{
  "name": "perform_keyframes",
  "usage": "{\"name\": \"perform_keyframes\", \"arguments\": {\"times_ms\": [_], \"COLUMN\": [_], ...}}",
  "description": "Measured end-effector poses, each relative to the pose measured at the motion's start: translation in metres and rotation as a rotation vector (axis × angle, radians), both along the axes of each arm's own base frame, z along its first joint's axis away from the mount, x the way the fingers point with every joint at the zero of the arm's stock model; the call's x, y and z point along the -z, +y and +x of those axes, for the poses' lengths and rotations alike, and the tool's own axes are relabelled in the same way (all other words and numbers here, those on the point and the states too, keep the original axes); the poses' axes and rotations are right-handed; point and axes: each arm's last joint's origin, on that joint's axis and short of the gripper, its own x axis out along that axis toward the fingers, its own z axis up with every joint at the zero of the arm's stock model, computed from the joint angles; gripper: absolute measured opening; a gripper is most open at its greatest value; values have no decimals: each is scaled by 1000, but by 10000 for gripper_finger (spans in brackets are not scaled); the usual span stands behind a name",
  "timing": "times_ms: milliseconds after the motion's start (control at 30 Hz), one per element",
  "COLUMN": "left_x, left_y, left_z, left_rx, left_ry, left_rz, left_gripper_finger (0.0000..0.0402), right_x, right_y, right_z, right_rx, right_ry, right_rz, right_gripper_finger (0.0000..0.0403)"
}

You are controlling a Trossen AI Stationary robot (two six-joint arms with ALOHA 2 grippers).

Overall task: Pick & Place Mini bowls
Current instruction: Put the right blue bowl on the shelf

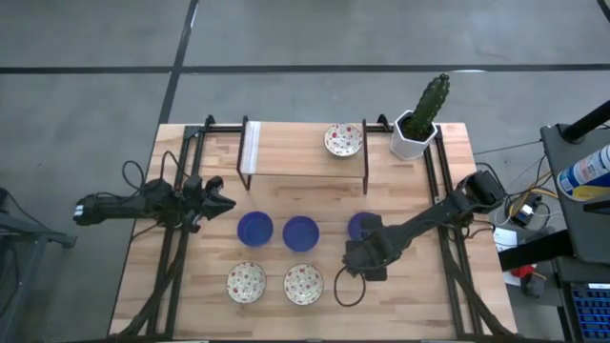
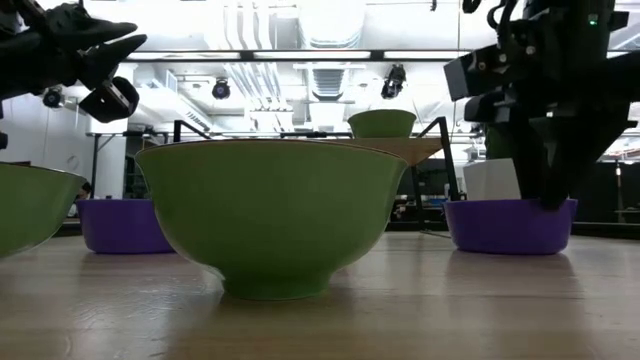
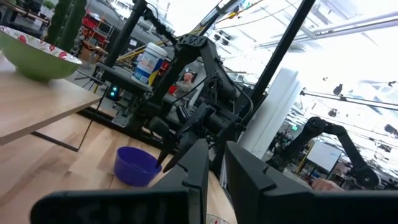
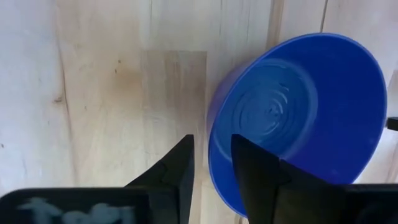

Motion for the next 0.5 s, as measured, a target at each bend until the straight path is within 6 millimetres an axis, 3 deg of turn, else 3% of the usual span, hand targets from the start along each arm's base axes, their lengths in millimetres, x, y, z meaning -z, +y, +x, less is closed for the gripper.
{"name": "perform_keyframes", "arguments": {"times_ms": [500], "left_x": [0], "left_y": [0], "left_z": [0], "left_rx": [-3], "left_ry": [-1], "left_rz": [7], "left_gripper_finger": [48], "right_x": [5], "right_y": [-1], "right_z": [-2], "right_rx": [0], "right_ry": [5], "right_rz": [-4], "right_gripper_finger": [45]}}
